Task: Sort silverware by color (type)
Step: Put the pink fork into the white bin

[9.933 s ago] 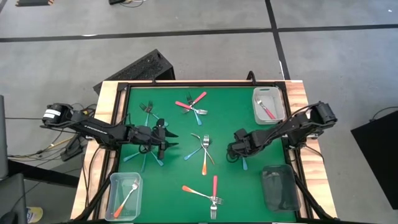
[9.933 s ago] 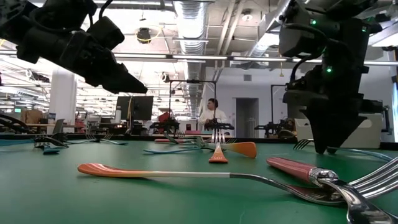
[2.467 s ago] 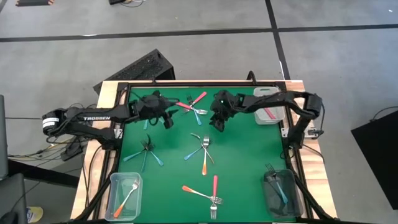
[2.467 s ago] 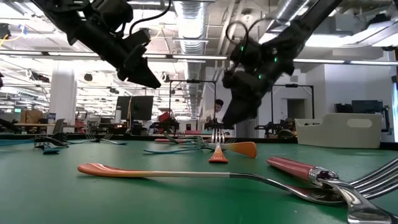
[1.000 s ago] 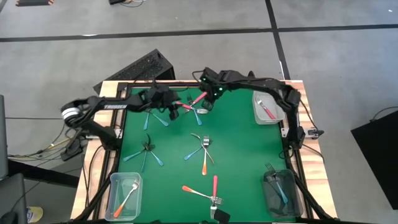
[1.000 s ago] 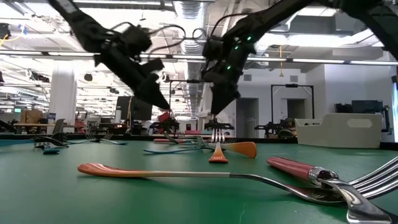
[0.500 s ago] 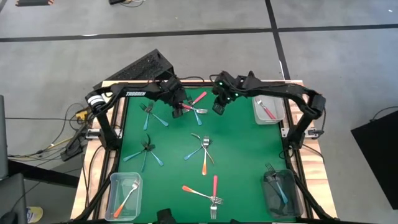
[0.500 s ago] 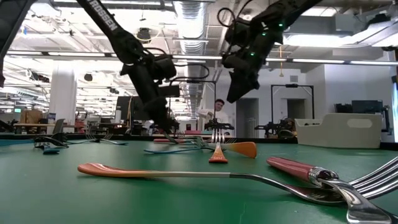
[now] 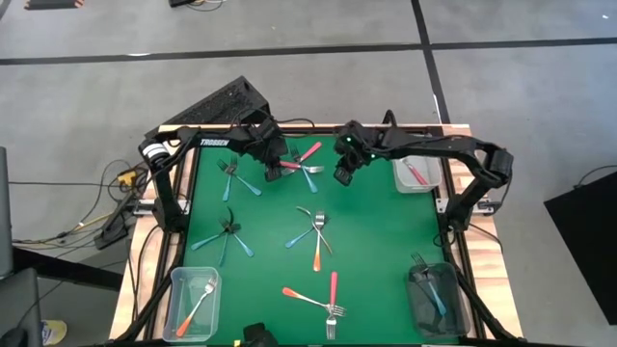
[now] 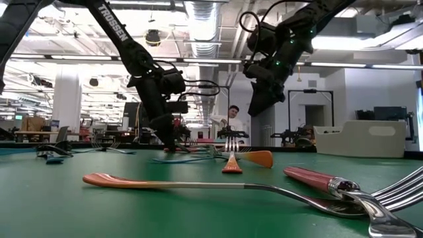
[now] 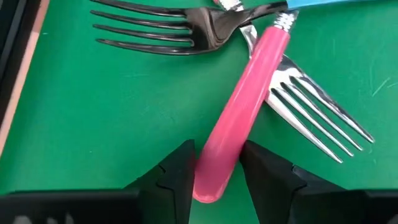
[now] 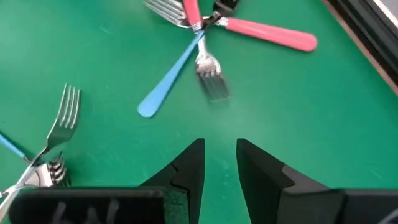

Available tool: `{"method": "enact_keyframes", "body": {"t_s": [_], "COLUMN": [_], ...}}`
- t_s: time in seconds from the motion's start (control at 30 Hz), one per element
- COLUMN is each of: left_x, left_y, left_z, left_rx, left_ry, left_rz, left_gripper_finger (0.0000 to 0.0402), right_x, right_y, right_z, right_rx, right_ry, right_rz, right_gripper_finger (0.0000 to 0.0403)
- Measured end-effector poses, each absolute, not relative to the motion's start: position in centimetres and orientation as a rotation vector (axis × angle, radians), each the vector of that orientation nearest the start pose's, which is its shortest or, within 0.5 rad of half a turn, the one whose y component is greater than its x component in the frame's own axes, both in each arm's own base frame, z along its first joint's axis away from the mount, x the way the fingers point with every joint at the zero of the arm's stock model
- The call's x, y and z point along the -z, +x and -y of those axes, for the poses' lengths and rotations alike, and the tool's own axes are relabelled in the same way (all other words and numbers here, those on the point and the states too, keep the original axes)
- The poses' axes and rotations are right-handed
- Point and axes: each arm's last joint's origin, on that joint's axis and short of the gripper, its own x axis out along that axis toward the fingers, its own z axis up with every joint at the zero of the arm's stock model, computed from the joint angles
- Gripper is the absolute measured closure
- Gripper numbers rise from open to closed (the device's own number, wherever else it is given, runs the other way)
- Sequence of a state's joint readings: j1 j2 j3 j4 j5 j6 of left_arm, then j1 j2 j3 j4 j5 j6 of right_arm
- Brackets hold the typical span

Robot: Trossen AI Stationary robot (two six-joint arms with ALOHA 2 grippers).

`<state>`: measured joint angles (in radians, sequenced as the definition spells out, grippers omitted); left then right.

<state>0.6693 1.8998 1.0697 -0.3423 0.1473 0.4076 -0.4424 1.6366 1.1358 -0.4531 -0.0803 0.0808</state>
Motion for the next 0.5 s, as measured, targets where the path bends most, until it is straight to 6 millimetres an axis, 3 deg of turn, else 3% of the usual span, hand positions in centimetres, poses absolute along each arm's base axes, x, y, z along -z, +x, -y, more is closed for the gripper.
{"method": "enact_keyframes", "body": {"t_s": [0.37,0.5], "left_x": [-12.3,-12.3], "left_y": [28.2,28.6], "left_z": [-20.9,-20.2], "left_rx": [-0.263,-0.275], "left_ry": [-0.2,-0.21], "left_rz": [-1.153,-1.165], "left_gripper_finger": [0.037,0.038], "right_x": [-22.0,-21.3], "right_y": [31.2,31.3], "right_z": [11.6,10.7], "right_rx": [0.316,0.314], "right_ry": [0.328,0.355], "right_rz": [-0.971,-0.962], "right_gripper_finger": [0.0284,0.0284]}}
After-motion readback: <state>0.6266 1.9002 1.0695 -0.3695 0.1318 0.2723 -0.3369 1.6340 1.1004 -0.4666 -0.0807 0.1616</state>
